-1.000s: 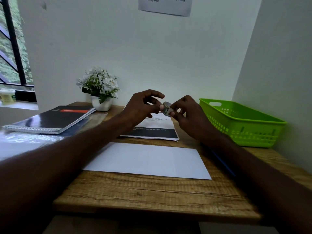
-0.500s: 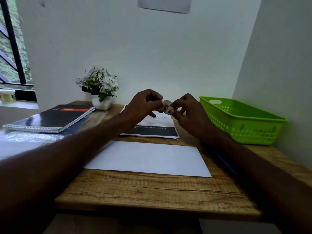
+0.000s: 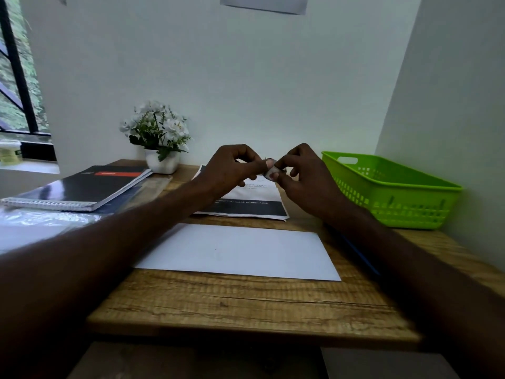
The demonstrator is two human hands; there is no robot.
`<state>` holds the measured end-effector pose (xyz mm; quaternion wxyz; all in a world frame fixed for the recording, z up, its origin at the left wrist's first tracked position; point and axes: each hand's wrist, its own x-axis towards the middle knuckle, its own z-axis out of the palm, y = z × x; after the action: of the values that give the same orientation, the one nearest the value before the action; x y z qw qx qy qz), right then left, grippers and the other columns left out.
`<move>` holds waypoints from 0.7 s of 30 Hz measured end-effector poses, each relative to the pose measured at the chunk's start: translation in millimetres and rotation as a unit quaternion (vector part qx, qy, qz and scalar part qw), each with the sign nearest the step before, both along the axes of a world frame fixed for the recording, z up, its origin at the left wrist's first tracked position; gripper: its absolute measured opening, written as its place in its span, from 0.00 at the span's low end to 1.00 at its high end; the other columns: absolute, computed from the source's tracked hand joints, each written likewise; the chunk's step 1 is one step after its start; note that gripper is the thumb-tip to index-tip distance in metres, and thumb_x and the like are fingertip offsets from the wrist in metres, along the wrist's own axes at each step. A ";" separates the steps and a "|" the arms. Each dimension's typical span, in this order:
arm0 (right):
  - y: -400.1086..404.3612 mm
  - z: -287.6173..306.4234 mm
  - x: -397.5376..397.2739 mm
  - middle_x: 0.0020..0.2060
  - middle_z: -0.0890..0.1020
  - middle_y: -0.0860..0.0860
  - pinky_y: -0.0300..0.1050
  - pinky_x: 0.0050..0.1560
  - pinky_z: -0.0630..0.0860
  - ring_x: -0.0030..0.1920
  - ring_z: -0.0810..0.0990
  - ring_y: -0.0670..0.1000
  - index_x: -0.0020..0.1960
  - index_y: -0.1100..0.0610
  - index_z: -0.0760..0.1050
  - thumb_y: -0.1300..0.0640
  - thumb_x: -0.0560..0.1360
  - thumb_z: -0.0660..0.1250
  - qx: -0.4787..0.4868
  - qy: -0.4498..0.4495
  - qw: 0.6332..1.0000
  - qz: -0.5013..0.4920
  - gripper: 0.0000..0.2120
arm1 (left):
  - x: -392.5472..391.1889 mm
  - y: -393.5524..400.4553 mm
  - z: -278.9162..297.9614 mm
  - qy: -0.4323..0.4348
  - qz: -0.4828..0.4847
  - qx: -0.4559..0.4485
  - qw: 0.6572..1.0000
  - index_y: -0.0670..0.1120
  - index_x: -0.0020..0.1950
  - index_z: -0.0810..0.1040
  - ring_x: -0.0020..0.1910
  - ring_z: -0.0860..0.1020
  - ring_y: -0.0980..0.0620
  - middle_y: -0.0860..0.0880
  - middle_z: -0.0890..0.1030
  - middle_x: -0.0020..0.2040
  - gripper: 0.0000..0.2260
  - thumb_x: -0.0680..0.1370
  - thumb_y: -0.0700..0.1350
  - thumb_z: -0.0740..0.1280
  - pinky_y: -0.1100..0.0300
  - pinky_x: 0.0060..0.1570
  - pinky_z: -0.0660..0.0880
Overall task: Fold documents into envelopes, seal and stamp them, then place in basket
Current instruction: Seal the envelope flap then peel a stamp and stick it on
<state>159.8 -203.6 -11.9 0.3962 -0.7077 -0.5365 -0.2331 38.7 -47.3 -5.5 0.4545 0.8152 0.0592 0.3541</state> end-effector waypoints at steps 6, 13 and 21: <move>1.1 -0.3 2.4 0.48 0.76 0.51 0.53 0.48 0.77 0.47 0.76 0.51 0.48 0.52 0.85 0.54 0.75 0.74 -0.006 0.006 1.000 -0.015 0.04 | 1.5 5.4 -0.7 0.000 0.017 -0.004 1.000 0.44 0.44 0.83 0.45 0.85 0.48 0.48 0.85 0.42 0.05 0.78 0.44 0.74 0.56 0.41 0.80; -11.2 5.5 6.6 0.52 0.77 0.51 0.51 0.53 0.76 0.57 0.75 0.56 0.47 0.54 0.86 0.49 0.72 0.69 -0.104 -0.010 0.982 -0.158 0.11 | 0.7 4.4 0.8 0.013 0.007 -0.052 0.999 0.44 0.43 0.81 0.43 0.85 0.50 0.43 0.85 0.42 0.05 0.78 0.39 0.72 0.57 0.42 0.79; -25.3 9.8 1.4 0.57 0.77 0.54 0.52 0.54 0.79 0.62 0.76 0.60 0.54 0.57 0.82 0.47 0.70 0.68 -0.277 -0.015 0.917 -0.288 0.18 | -0.9 3.4 -0.2 0.041 -0.022 -0.052 0.998 0.40 0.46 0.82 0.46 0.86 0.51 0.41 0.85 0.44 0.04 0.78 0.40 0.73 0.53 0.47 0.80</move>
<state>161.2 -228.9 -2.1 0.0919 -0.9095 -0.3583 -0.1896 37.8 -43.9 -5.7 0.5013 0.8052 0.0786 0.3069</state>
